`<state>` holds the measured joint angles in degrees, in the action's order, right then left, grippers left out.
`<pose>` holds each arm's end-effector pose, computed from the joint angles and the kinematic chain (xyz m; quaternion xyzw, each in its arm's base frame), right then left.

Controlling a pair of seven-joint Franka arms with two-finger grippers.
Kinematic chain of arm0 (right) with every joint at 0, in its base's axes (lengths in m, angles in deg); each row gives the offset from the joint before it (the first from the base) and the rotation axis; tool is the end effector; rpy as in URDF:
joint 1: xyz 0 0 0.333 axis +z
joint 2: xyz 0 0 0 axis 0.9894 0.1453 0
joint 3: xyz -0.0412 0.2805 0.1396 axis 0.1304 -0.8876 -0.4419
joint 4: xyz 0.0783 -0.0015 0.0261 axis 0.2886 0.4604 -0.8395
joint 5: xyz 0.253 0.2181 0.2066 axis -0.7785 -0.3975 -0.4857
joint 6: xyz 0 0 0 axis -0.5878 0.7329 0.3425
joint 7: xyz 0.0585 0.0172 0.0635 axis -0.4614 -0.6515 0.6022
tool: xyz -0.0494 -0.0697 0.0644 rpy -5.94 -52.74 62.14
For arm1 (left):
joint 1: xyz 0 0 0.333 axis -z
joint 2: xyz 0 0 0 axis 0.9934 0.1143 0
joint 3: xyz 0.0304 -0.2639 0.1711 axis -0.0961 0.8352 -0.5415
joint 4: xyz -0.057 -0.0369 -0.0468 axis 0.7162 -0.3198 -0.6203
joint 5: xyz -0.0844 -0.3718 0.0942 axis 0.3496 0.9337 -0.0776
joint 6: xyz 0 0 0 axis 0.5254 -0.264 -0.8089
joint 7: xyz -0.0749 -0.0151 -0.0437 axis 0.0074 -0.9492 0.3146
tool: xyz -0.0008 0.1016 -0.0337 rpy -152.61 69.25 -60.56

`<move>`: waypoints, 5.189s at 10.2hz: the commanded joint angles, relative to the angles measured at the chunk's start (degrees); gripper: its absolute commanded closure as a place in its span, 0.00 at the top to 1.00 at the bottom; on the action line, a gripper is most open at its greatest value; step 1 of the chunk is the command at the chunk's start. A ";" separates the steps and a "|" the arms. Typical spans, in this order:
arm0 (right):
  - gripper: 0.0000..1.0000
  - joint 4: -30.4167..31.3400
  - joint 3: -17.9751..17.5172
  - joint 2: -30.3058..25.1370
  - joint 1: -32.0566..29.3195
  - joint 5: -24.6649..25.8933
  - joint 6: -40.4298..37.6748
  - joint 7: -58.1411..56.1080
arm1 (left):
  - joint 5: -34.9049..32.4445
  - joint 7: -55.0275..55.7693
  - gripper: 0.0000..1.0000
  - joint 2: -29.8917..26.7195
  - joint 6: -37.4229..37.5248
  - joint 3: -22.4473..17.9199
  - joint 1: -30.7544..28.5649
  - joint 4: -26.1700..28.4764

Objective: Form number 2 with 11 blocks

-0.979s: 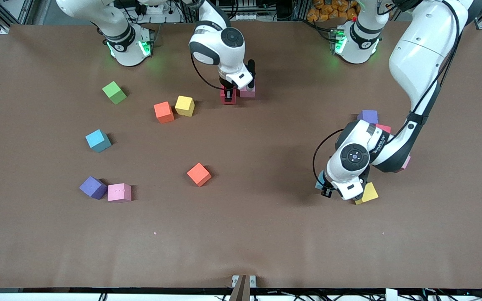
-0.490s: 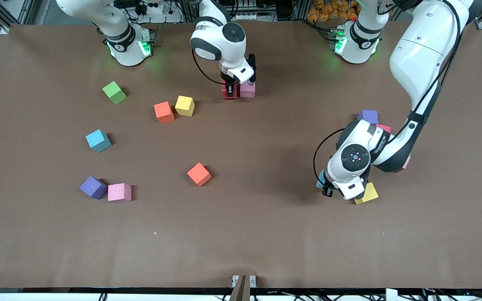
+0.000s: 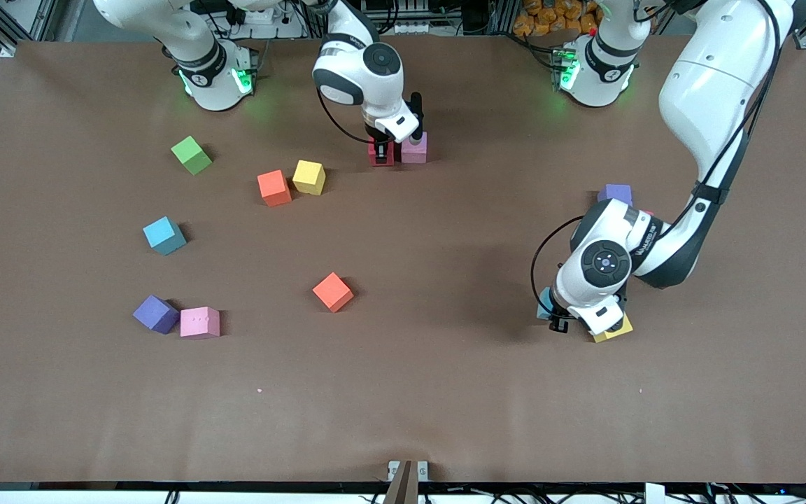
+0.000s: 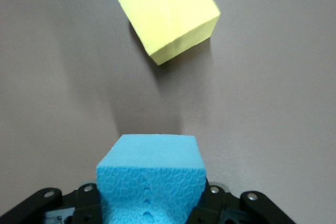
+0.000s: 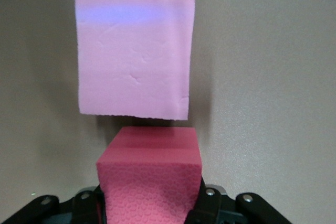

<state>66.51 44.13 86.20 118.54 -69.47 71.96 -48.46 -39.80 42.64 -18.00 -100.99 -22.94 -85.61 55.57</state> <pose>0.2415 0.4734 0.1985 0.7014 0.7112 -0.0482 0.0026 0.6488 -0.2132 0.2416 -0.7742 -0.6318 -0.0211 0.0324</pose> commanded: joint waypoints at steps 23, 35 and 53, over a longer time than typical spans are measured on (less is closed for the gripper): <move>0.29 0.11 -6.06 -0.19 -6.05 -3.46 -2.24 0.18 | 8.85 0.29 0.00 -8.81 4.72 2.02 -13.83 3.48; 0.29 -3.06 -5.97 2.62 -5.34 -4.08 -1.88 0.10 | 7.36 10.22 0.00 -7.75 2.97 2.72 -8.99 8.66; 0.95 -4.29 -5.97 3.33 -5.25 -3.81 -1.80 -1.14 | 7.36 10.31 0.00 -7.14 1.74 2.72 -8.99 8.93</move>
<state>63.09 38.88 88.66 113.88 -72.92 70.18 -48.69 -31.16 51.19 -25.07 -98.64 -20.35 -94.61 64.14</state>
